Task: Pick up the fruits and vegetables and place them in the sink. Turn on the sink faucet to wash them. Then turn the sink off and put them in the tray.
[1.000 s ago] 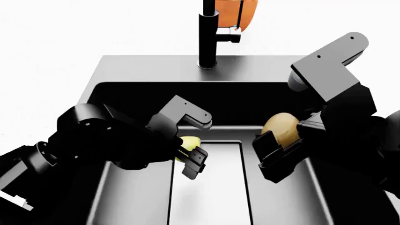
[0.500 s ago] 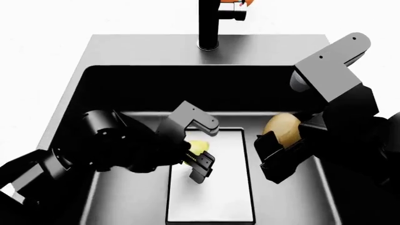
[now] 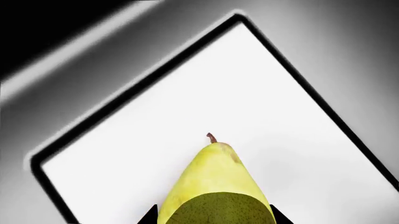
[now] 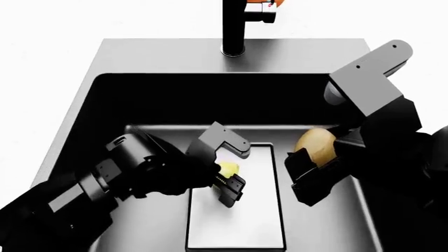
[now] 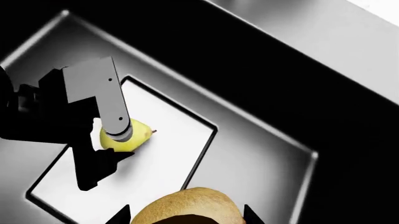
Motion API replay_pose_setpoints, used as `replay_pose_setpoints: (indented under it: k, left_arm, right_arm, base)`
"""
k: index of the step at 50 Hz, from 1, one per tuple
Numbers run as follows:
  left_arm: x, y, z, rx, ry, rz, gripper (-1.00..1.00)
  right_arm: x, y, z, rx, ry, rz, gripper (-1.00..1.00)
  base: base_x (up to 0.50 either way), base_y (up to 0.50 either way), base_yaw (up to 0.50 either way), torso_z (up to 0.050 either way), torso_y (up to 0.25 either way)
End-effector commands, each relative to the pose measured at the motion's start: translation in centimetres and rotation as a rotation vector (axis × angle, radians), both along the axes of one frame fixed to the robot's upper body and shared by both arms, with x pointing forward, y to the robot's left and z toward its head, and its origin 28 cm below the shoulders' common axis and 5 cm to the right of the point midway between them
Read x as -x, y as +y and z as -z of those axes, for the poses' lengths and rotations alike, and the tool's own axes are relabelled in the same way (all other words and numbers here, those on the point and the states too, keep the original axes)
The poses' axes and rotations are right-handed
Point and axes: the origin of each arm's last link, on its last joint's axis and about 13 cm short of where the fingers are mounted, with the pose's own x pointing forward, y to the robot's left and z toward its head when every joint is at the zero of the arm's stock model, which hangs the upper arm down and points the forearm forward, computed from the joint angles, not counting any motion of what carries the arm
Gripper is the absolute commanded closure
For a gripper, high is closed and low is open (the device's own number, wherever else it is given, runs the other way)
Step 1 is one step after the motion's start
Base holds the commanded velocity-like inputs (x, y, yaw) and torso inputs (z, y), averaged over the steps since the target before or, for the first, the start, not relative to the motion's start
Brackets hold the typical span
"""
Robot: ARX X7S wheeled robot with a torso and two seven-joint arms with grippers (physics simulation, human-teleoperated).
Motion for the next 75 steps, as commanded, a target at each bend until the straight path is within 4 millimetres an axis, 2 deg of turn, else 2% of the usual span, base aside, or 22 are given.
replay_pose_setpoints:
  k: [1,7,8,19,23,26,33,44,52,61,75]
  left_arm:
    - [-0.4,-0.2,1.1,-0.013,0.011,-0.001,1.0]
    - [-0.6,-0.1,1.1,-0.014,0.017,-0.012,1.0]
    - [-0.6,-0.1,1.1,-0.014,0.019,-0.012,-1.0]
    - [-0.4,0.0,1.0,-0.017,0.018,-0.012,-1.0]
    - [0.0,0.2,0.1,0.006,-0.001,-0.001,-1.0]
    - [0.7,0.6,-1.4,0.04,-0.007,0.012,-1.0]
    - [3.4,2.4,-6.3,0.144,-0.056,0.045,-1.0]
    - [9.7,7.1,-12.9,0.183,-0.195,-0.021,-1.0]
    - [11.0,9.7,-15.4,0.204,-0.267,-0.126,-1.0]
    - [11.2,10.5,-16.2,0.228,-0.295,-0.161,-1.0]
    - [11.1,10.6,-15.9,0.216,-0.299,-0.168,-1.0]
  right_arm:
    - [-0.1,-0.2,0.0,0.005,-0.008,-0.007,1.0]
    - [-0.1,-0.3,0.1,0.004,-0.006,-0.006,1.0]
    - [-0.1,-0.3,0.1,0.004,-0.006,-0.006,1.0]
    - [-0.1,-0.3,0.2,0.003,-0.004,-0.006,1.0]
    - [-0.1,-0.2,0.2,0.006,-0.003,-0.007,1.0]
    - [-0.1,-0.2,0.1,0.007,-0.005,-0.007,1.0]
    - [0.0,0.1,-0.1,0.007,0.0,-0.016,1.0]
    - [-0.7,1.0,0.4,0.011,0.055,-0.064,1.0]
    - [-1.4,2.6,1.0,0.032,0.097,-0.101,1.0]
    - [-2.1,3.8,2.2,0.031,0.134,-0.135,1.0]
    - [-3.7,5.2,6.3,0.031,0.222,-0.13,1.0]
  base:
    - [0.0,0.0,0.0,0.0,0.0]
    - [0.0,0.0,0.0,0.0,0.0]
    - [0.0,0.0,0.0,0.0,0.0]
    - [0.0,0.0,0.0,0.0,0.0]
    - [0.0,0.0,0.0,0.0,0.0]
    - [0.0,0.0,0.0,0.0,0.0]
    - [0.0,0.0,0.0,0.0,0.0]
    - [0.0,0.0,0.0,0.0,0.0]
    - [0.0,0.0,0.0,0.0,0.0]
    - [0.0,0.0,0.0,0.0,0.0]
    - [0.0,0.0,0.0,0.0,0.0]
